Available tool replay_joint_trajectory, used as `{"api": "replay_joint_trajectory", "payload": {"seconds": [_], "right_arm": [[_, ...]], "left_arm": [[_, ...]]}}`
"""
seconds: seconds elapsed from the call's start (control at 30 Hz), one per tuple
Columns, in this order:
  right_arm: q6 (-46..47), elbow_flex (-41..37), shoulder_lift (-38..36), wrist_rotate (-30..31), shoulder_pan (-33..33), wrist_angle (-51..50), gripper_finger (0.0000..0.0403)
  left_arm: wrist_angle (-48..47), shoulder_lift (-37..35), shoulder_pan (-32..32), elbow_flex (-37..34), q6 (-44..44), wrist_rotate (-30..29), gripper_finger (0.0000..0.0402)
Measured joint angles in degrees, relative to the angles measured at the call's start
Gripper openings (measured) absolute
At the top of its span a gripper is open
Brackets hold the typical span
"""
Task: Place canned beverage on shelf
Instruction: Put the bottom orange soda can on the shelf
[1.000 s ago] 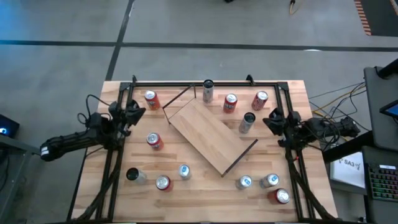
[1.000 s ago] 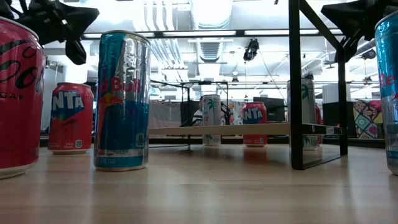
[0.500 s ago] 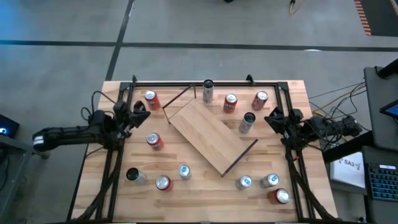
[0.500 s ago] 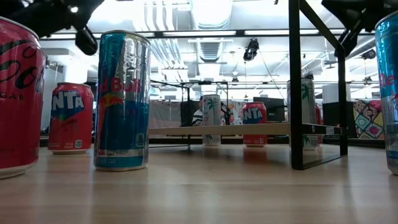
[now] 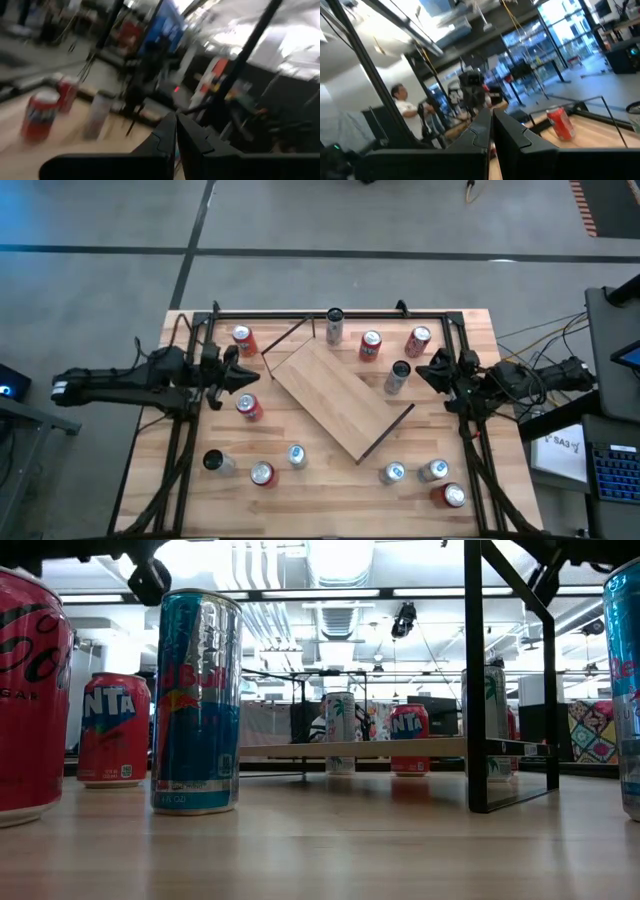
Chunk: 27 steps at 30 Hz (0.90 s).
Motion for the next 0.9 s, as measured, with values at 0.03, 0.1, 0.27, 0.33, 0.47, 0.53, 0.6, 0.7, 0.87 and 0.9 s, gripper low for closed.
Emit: {"api": "replay_joint_trajectory", "payload": {"seconds": [0.03,0.1,0.27,0.33,0.47,0.53,0.6,0.7,0.87,0.9], "right_arm": [[0.3,1.2,0.9,0.0,0.0,-1.5,0.0009],[1.5,4.1,2.6,-0.1,0.0,-5.7,0.0009],[5.9,11.7,5.4,-0.1,0.0,-18.7,0.0009],[6.5,14.1,6.1,0.0,0.0,-22.9,0.0009],[6.8,17.0,7.2,0.1,0.0,-26.8,0.0009],[6.5,17.6,7.5,0.1,0.0,-26.9,0.0009],[6.0,18.1,7.6,0.1,0.0,-26.9,0.0009],[4.4,18.2,7.6,0.1,0.0,-26.6,0.0009],[3.3,18.2,7.6,0.1,0.0,-26.4,0.0009],[3.3,18.2,7.6,0.1,0.0,-26.4,0.0009]], "left_arm": [[-3.0,0.4,-0.7,1.2,-0.2,-1.1,0.0],[-8.3,1.4,-2.4,3.5,-1.0,-2.5,0.0],[-19.9,4.5,-7.2,8.8,-3.7,-5.7,0.0],[-26.0,6.2,-9.3,11.4,-5.0,-8.7,0.0],[-37.2,10.4,-13.2,15.9,-6.6,-12.8,0.0],[-41.7,12.3,-14.4,17.8,-7.0,-12.9,0.0],[-45.8,14.1,-15.4,19.5,-6.7,-12.9,0.0],[-50.7,16.3,-16.6,21.3,-5.7,-12.8,0.0],[-51.9,18.2,-18.7,22.1,-5.8,-11.8,0.0],[-52.1,18.4,-19.1,22.1,-5.6,-11.6,0.0]]}}
